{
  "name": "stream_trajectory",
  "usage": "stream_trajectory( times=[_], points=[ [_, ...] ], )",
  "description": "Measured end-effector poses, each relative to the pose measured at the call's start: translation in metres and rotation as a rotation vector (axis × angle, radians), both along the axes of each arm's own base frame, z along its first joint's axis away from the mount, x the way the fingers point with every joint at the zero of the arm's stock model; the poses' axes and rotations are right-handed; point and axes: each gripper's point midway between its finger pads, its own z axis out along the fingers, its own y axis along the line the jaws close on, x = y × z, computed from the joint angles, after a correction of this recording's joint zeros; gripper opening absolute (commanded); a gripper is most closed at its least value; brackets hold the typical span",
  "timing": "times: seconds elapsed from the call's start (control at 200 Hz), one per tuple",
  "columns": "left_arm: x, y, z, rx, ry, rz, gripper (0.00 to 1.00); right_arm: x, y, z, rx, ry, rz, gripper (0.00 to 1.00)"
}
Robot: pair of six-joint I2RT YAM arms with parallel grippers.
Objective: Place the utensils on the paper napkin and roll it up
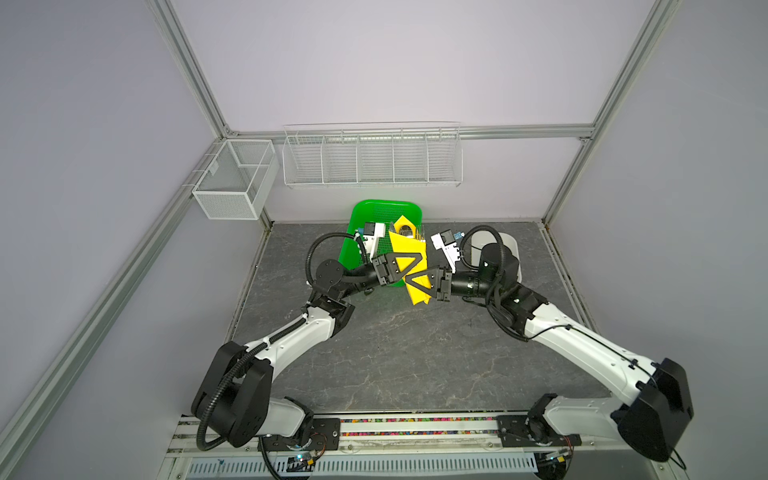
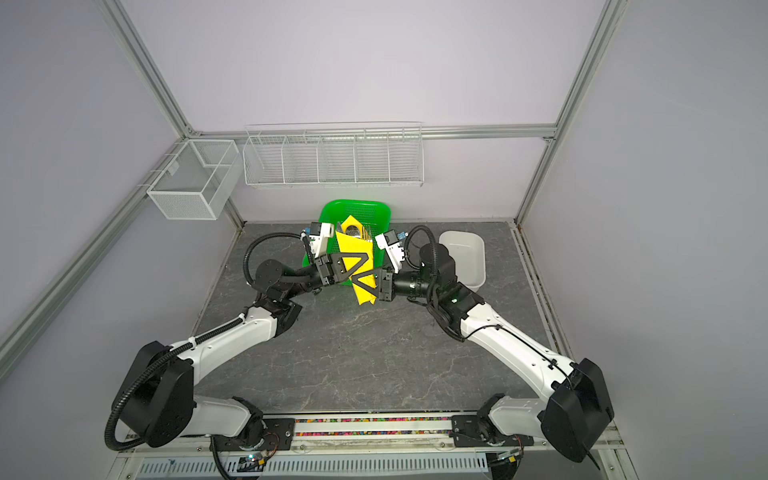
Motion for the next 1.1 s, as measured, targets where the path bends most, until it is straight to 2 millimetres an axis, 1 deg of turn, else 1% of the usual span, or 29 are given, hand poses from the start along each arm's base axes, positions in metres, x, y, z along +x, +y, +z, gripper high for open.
stream_trajectory(
  times=[0.065,0.145,0.205,0.26,0.36,0.42,0.475,0.535,0.61,0.675,0.745,0.87,0.985,1.1],
  points=[
    [0.000,0.000,0.000,0.001,0.000,0.001,0.00,0.000,0.000,0.000,-0.001,0.000,-0.001,0.13],
    [0.001,0.000,-0.002,0.005,0.011,0.004,0.00,0.001,0.000,-0.001,-0.005,-0.004,-0.004,0.18],
    [0.003,-0.001,-0.004,0.011,0.026,0.007,0.00,0.002,-0.001,-0.003,-0.013,-0.013,-0.012,0.23],
    [0.005,-0.001,-0.006,0.016,0.039,0.012,0.00,0.005,-0.002,-0.006,-0.025,-0.014,-0.028,0.31],
    [0.007,-0.001,-0.010,0.028,0.057,0.015,0.00,0.007,-0.006,-0.007,-0.039,-0.024,-0.059,0.50],
    [0.008,0.000,-0.011,0.033,0.067,0.019,0.00,0.008,-0.010,-0.007,-0.046,-0.031,-0.081,0.60],
    [0.009,0.001,-0.012,0.038,0.074,0.023,0.00,0.008,-0.015,-0.006,-0.056,-0.047,-0.103,0.65],
    [0.012,0.003,-0.014,0.044,0.083,0.032,0.00,0.009,-0.021,-0.003,-0.062,-0.057,-0.132,0.69],
    [0.016,0.006,-0.016,0.052,0.094,0.046,0.00,0.011,-0.028,0.000,-0.068,-0.070,-0.171,0.72],
    [0.020,0.009,-0.020,0.066,0.103,0.059,0.00,0.014,-0.035,0.001,-0.076,-0.075,-0.213,0.73],
    [0.024,0.011,-0.026,0.090,0.119,0.072,0.00,0.018,-0.044,0.001,-0.086,-0.076,-0.265,0.75],
    [0.029,0.015,-0.036,0.131,0.137,0.091,0.00,0.029,-0.061,-0.003,-0.121,-0.067,-0.376,0.74],
    [0.032,0.020,-0.043,0.162,0.145,0.104,0.00,0.044,-0.077,-0.015,-0.177,-0.039,-0.490,0.74],
    [0.037,0.029,-0.053,0.208,0.147,0.122,0.00,0.059,-0.094,-0.039,-0.253,0.034,-0.597,0.74]
  ],
)
